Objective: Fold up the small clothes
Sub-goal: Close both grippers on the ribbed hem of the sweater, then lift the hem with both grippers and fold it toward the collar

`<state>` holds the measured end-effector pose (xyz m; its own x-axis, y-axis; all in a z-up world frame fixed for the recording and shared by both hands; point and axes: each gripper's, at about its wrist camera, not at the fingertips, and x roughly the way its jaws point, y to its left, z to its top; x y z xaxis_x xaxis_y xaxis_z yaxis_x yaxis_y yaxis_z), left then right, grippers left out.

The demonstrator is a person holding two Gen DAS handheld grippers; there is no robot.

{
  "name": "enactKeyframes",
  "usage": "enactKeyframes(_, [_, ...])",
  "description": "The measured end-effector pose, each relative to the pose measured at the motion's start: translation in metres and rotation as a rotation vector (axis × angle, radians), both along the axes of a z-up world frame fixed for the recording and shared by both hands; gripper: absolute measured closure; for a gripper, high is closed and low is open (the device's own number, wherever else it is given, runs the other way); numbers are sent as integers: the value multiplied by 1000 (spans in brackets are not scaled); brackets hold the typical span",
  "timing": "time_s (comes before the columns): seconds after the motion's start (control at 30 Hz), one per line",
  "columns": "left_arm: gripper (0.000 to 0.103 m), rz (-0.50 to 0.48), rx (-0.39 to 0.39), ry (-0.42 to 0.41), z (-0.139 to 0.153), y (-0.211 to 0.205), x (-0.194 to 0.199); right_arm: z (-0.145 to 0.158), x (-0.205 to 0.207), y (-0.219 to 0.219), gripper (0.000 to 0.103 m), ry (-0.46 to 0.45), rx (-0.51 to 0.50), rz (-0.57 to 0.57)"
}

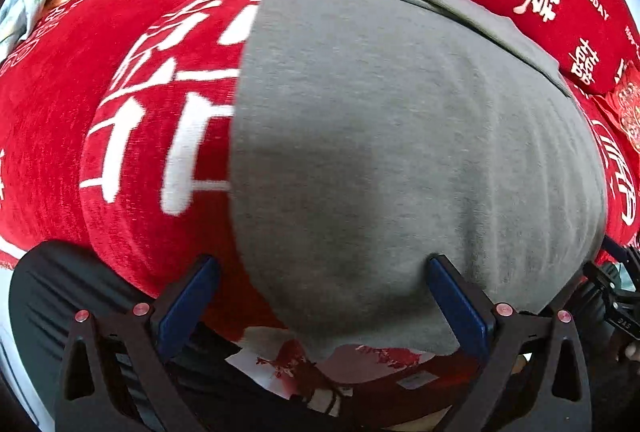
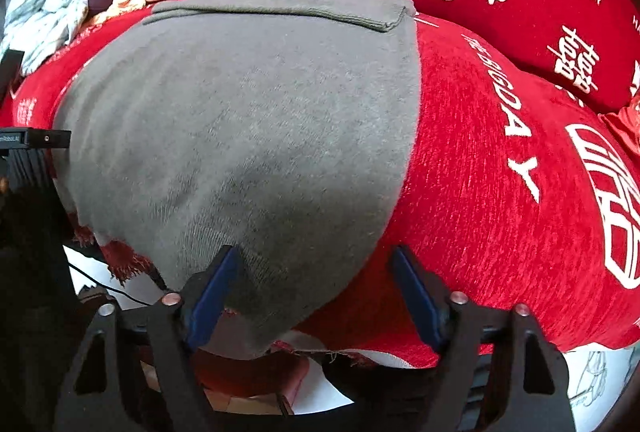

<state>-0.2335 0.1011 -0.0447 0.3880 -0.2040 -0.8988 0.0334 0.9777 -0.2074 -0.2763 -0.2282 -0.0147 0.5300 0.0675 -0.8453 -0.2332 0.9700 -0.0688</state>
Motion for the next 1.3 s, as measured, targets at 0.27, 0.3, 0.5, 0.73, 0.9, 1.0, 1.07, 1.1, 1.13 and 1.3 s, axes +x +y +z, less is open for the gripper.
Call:
enactKeyframes(0.27, [63, -17, 21, -29, 16, -4, -8, 7, 2, -13, 91, 32, 123, -9])
enactKeyframes(0.3, [71, -19, 16, -29, 18, -3, -8, 8, 4, -17, 92, 40, 163, -16])
enactKeyframes(0.5, [83, -28, -51, -25, 35, 10, -4, 34, 4, -43, 95, 9, 393, -14])
enactKeyframes(0.73, [83, -60, -68, -76, 59, 13, -8, 64, 17, -57, 95, -62, 523, -9])
enactKeyframes(0.9, [83, -70, -84, -93, 71, 11, 5, 76, 30, -55, 95, -92, 549, -9])
enactKeyframes(1.0, [83, -63, -86, -153, 90, 12, 23, 87, 46, -58, 95, -140, 565, -39])
enactKeyframes(1.07, [83, -32, -97, -183, 97, 18, 39, 92, 61, -63, 95, -170, 584, -78])
enactKeyframes(1.1, [83, -6, -108, -182, 96, 24, 52, 93, 72, -67, 95, -183, 594, -108])
enactKeyframes(1.13, [83, 15, -123, -168, 92, 27, 62, 92, 79, -69, 95, -186, 596, -125])
enactKeyframes(1.3, [83, 78, -186, -63, 54, 40, 100, 71, 122, -72, 97, -149, 555, -207])
